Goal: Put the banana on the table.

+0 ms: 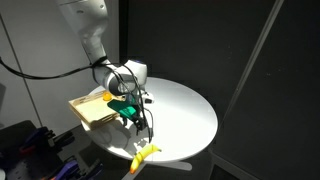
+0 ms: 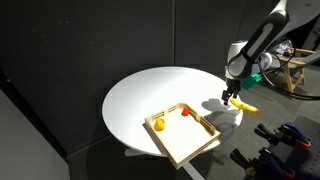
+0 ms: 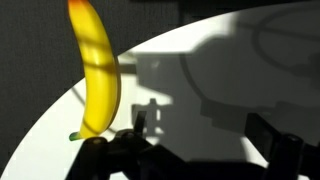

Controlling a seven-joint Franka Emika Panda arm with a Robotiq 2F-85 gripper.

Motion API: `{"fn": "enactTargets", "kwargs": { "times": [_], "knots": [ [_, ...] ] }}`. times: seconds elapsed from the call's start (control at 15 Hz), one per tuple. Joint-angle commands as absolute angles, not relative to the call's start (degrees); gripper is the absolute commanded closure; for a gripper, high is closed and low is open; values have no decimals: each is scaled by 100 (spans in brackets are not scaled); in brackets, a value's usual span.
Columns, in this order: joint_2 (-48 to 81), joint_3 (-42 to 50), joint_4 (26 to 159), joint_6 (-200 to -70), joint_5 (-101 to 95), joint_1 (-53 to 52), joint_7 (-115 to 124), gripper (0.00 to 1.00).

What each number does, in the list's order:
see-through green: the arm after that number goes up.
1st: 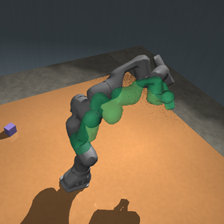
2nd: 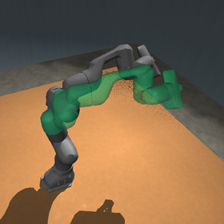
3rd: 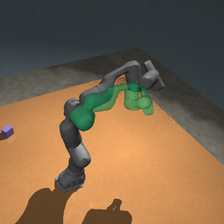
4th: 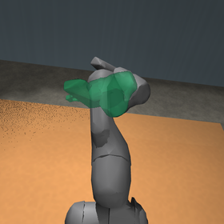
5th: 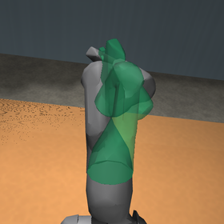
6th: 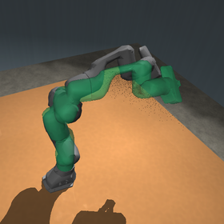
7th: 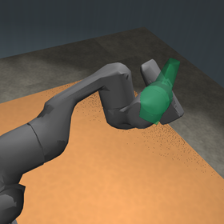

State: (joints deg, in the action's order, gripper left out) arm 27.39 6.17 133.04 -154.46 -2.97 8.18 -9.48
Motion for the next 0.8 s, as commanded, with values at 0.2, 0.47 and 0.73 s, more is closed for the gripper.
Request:
{"fn": "enactTargets", "kwargs": {
  "times": [0.2,0.47,0.73],
  "knots": [
    [2186,583,13491,-14799,-460,655,-919,0],
    [1618,537,13662,-14126,-547,450,-873,0],
    [1037,429,13838,-13527,-679,235,-760,0]
  ]
}}
